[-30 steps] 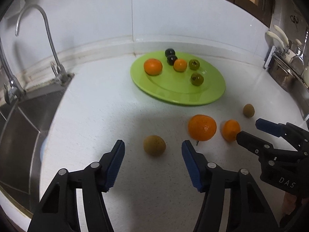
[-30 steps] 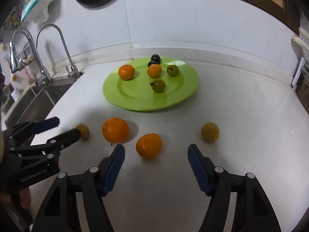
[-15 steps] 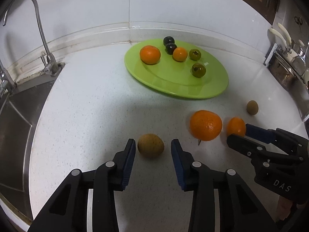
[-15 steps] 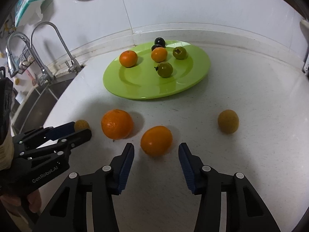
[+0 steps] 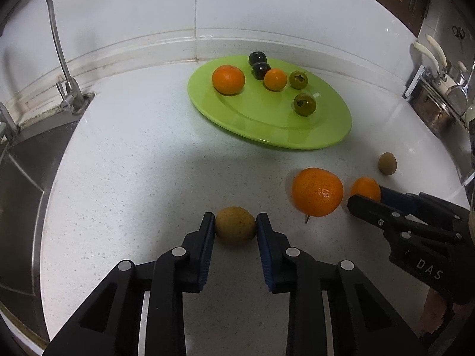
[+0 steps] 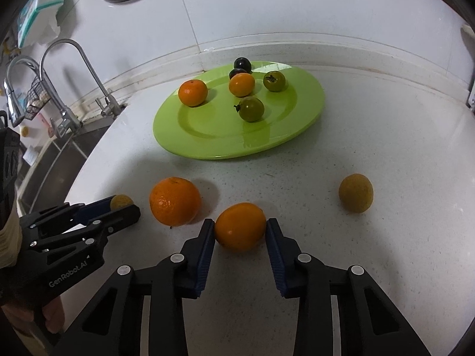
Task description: Organize fruits
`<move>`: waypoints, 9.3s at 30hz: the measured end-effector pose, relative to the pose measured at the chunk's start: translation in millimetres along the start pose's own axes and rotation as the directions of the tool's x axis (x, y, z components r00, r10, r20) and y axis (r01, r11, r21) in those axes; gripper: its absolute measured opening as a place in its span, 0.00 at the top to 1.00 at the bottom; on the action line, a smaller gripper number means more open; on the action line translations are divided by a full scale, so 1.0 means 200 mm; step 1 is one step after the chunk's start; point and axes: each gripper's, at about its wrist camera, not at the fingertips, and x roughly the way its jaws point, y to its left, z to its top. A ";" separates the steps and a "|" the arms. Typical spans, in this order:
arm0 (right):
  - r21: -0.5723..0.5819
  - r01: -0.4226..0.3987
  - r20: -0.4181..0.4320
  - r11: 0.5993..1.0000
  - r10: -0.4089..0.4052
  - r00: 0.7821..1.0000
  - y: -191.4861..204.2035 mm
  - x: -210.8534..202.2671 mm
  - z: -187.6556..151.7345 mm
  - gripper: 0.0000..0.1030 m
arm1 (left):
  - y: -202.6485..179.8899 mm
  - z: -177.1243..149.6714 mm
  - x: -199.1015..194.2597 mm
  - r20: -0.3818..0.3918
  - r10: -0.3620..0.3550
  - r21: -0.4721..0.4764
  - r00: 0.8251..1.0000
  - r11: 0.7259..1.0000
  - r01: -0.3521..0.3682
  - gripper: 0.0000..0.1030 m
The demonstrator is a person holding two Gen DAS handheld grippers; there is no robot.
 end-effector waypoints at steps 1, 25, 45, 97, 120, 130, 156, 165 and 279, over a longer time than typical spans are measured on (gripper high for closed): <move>0.000 0.003 0.006 1.000 -0.003 1.000 0.00 -0.01 0.00 0.65 | 0.00 0.00 -0.01 0.003 -0.003 0.003 1.000 1.000 0.003 0.72; -0.044 -0.018 0.176 0.999 0.026 0.984 0.10 -0.40 0.14 0.65 | -0.09 0.16 -0.40 0.176 -0.045 0.079 0.983 0.996 0.031 0.72; -0.087 0.007 0.228 0.996 0.013 0.974 -0.02 -0.29 0.51 0.65 | -0.16 0.53 -0.23 0.249 -0.031 0.159 0.968 0.987 -0.010 0.72; -0.107 0.118 0.246 0.987 -0.089 0.965 -0.12 -0.38 0.51 0.47 | -0.25 0.44 -0.38 0.332 0.059 0.190 0.941 0.973 -0.128 0.21; -0.051 0.182 0.191 0.982 -0.169 0.967 -0.20 -0.46 0.07 0.47 | -0.32 0.05 -0.29 0.240 0.067 0.183 0.968 0.977 -0.113 0.17; -0.038 0.158 0.096 0.987 -0.153 0.983 -0.25 -0.34 -0.03 0.47 | -0.34 0.01 -0.16 0.151 0.060 0.200 0.987 0.976 -0.090 0.17; -0.031 0.127 0.036 0.991 -0.126 0.991 -0.37 -0.11 0.09 0.56 | -0.32 0.12 0.07 0.050 0.015 0.160 0.999 0.987 -0.022 0.44; -0.025 0.100 0.020 0.995 -0.099 0.995 -0.37 -0.06 0.09 0.63 | -0.34 0.12 0.07 0.034 -0.035 0.160 0.999 0.987 0.029 0.60; -0.030 0.099 0.214 0.995 -0.090 0.973 -0.07 -0.22 0.39 0.57 | -0.15 0.40 -0.23 0.287 0.069 0.160 0.956 0.980 -0.118 0.32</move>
